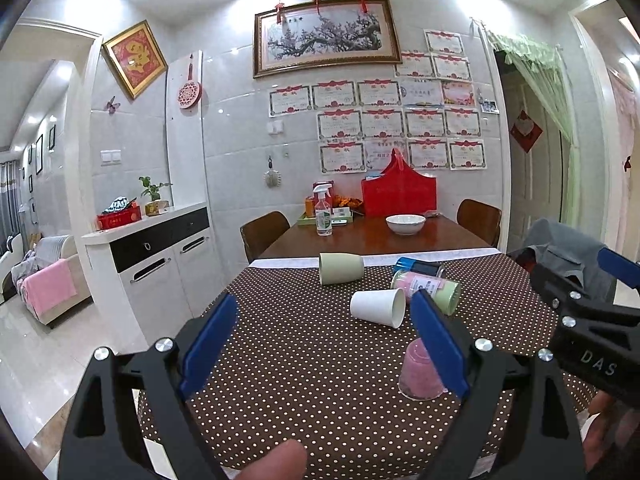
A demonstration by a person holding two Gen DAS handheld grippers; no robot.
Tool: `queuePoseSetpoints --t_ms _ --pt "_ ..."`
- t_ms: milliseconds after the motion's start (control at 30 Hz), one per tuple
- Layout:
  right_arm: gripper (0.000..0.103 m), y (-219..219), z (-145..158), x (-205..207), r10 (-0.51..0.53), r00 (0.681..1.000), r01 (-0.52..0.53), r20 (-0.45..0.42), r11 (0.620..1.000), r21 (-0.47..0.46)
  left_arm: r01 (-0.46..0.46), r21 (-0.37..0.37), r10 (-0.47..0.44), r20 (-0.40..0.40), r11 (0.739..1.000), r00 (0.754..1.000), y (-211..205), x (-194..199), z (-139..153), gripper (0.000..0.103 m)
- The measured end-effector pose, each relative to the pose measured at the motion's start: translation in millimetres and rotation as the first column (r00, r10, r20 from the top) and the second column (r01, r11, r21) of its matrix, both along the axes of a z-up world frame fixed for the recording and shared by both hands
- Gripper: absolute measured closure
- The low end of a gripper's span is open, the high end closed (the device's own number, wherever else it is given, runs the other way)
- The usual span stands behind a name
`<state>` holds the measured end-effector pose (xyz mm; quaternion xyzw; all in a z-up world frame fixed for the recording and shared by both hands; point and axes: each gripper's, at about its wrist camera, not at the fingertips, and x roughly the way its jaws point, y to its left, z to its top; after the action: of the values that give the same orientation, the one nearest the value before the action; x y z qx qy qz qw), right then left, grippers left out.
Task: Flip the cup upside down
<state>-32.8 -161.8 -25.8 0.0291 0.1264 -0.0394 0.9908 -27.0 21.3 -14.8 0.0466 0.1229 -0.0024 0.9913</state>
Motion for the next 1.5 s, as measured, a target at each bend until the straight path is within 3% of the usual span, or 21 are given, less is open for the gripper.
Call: queuePoseSetpoints --t_ms 1500 --pt "0.006 2.3 -1.0 1.4 0.015 1.0 -0.014 -0.011 1.0 0.013 0.011 -0.027 -0.01 0.016 1.0 1.0 0.8 -3.8 1.9 0.016"
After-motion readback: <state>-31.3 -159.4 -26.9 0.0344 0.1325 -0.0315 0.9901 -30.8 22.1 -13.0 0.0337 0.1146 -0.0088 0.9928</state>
